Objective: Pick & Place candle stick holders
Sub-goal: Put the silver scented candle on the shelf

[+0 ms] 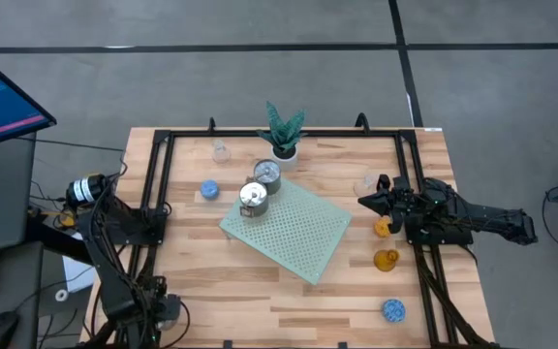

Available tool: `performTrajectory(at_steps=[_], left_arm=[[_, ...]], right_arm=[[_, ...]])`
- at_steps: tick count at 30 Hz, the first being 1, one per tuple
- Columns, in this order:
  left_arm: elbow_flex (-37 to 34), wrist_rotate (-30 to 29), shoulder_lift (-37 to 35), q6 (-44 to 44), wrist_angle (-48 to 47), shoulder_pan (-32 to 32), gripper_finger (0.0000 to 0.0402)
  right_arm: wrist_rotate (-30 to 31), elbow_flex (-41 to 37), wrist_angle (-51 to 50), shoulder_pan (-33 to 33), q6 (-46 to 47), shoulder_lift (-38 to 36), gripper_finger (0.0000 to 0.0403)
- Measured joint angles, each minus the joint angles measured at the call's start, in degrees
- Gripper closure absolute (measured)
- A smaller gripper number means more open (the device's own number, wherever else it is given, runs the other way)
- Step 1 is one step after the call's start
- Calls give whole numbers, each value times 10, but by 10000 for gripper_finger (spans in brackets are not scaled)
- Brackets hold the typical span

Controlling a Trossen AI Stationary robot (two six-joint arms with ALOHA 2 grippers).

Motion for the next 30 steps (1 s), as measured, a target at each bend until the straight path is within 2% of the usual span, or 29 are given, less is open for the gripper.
performTrajectory(at_steps=[20, 30], left_arm=[[-1, 13, 0, -1, 5, -19, 7], [-1, -5, 0, 0, 11, -15, 8]], right_arm=[[0, 0, 0, 0, 0, 0, 403], [0, 0, 0, 0, 0, 0, 403]])
